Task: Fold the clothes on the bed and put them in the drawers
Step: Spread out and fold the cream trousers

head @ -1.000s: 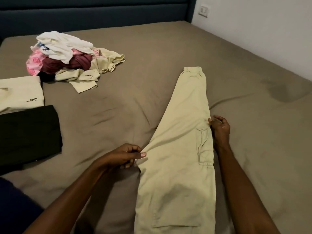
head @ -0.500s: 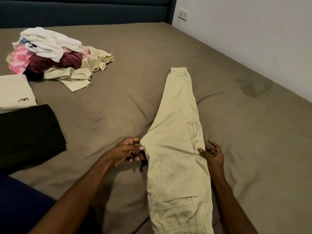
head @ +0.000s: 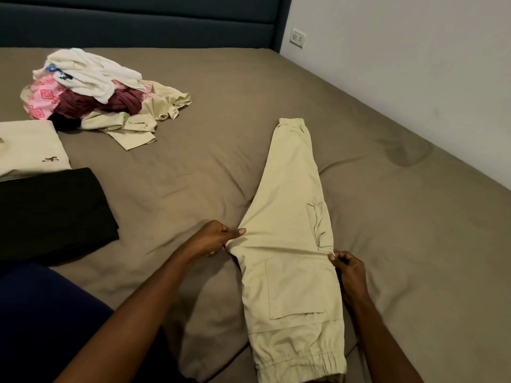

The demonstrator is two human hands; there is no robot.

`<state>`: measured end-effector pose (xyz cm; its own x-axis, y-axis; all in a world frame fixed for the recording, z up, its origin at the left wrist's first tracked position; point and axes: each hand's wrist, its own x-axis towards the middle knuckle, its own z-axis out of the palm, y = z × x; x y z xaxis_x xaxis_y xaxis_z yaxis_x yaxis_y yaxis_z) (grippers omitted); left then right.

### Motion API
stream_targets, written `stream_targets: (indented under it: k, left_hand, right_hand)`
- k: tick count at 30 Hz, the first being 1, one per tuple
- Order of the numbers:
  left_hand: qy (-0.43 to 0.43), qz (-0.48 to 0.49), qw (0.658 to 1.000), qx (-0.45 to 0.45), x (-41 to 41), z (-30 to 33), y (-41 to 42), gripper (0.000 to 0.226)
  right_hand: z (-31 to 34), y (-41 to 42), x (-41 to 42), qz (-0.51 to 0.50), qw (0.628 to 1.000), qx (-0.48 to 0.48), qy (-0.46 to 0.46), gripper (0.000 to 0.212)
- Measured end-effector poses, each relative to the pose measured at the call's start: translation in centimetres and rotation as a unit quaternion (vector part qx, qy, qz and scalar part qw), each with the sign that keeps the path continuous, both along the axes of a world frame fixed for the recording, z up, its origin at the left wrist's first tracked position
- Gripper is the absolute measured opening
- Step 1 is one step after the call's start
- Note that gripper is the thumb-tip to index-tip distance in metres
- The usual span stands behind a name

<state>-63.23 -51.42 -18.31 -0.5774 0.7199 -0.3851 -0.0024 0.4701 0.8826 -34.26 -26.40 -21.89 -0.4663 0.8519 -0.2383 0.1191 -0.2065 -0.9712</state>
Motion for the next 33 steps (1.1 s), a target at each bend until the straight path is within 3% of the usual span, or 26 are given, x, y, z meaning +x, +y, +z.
stream_targets:
  k: [2, 6, 9, 12, 16, 18, 20, 22, 27, 29, 31, 33]
  left_hand:
    - [0.017, 0.04, 0.999, -0.009, 0.1, -0.2, 0.5, 0.065]
    - [0.061, 0.058, 0.996, -0.021, 0.1, -1.4, 0.9, 0.059]
    - [0.045, 0.075, 0.996, 0.003, 0.0, -1.8, 0.9, 0.05]
    - [0.063, 0.094, 0.994, -0.004, 0.1, -1.6, 1.1, 0.049]
    - [0.063, 0.046, 0.989, -0.126, 0.6, -0.3, 1.4, 0.057]
    - [0.142, 0.012, 0.967, -0.211, 1.3, 0.7, 1.9, 0.059]
    - [0.202, 0.008, 0.949, -0.244, 2.2, 1.5, 2.1, 0.059]
    - [0.193, 0.028, 0.948, -0.252, 2.4, 1.5, 2.2, 0.071]
    - [0.167, 0.052, 0.957, -0.23, 2.5, 1.2, 1.3, 0.089]
    - [0.182, 0.055, 0.959, -0.212, 3.2, 1.6, 0.9, 0.084]
    - [0.238, 0.05, 0.952, -0.185, 4.0, 1.2, 0.4, 0.077]
    - [0.362, 0.031, 0.925, -0.11, 5.0, 0.3, -0.4, 0.074]
  right_hand:
    - [0.0, -0.1, -0.1, 0.006, 1.0, 0.011, -0.012, 0.007]
    - [-0.1, -0.2, -0.2, 0.003, 0.999, 0.041, -0.03, 0.016]
    - [-0.2, 0.0, -0.2, 0.009, 1.0, 0.017, -0.024, 0.008]
    - [-0.4, 0.7, -0.3, 0.017, 1.0, -0.011, -0.015, 0.014]
    - [-1.1, 0.6, -0.3, 0.003, 1.0, 0.002, -0.009, 0.016]
    - [-1.4, 0.6, -0.2, 0.004, 0.999, 0.03, -0.018, 0.017]
    - [-1.5, 0.8, -0.2, 0.015, 0.999, 0.038, -0.024, 0.014]
    - [-1.4, 0.9, -0.2, 0.014, 0.998, 0.052, -0.031, 0.017]
    - [-0.9, 0.4, -0.2, -0.007, 0.993, 0.089, -0.079, 0.027]
    - [-0.9, 0.4, -0.2, -0.01, 0.993, 0.083, -0.077, 0.026]
    - [-0.8, 0.3, -0.2, -0.011, 0.994, 0.075, -0.073, 0.021]
    - [-0.2, -0.1, -0.2, -0.017, 0.995, 0.074, -0.072, 0.025]
